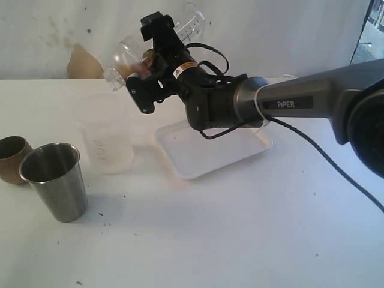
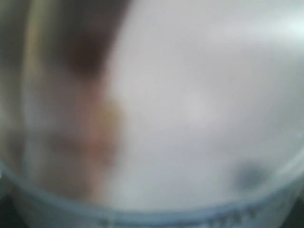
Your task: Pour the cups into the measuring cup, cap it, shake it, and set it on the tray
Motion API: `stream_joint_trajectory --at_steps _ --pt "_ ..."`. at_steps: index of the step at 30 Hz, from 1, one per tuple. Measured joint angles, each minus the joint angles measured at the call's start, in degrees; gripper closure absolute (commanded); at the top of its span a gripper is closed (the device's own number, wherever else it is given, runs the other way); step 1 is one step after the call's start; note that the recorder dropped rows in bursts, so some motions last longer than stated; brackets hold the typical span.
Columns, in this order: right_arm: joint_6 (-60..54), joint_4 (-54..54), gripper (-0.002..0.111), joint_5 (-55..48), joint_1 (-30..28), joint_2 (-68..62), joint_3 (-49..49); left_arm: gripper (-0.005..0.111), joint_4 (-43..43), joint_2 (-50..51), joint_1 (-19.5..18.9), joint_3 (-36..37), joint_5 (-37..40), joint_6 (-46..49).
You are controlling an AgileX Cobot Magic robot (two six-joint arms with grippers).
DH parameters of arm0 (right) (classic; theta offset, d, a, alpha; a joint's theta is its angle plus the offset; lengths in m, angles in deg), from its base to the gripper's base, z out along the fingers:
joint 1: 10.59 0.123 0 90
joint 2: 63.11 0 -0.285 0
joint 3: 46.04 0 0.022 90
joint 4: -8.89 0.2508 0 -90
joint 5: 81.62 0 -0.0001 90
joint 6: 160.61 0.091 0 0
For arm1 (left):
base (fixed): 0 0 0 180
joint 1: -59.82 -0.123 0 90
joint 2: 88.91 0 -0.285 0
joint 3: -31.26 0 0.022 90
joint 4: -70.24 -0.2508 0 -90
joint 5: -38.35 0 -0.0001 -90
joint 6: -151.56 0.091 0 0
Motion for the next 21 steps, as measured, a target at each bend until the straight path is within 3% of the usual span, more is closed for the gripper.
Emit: stream_joint_trajectory --at_steps 21 --pt "0.00 -7.50 0.108 4.47 0.00 -0.93 0.00 0.107 0.00 0.00 0.00 0.00 0.00 0.00"
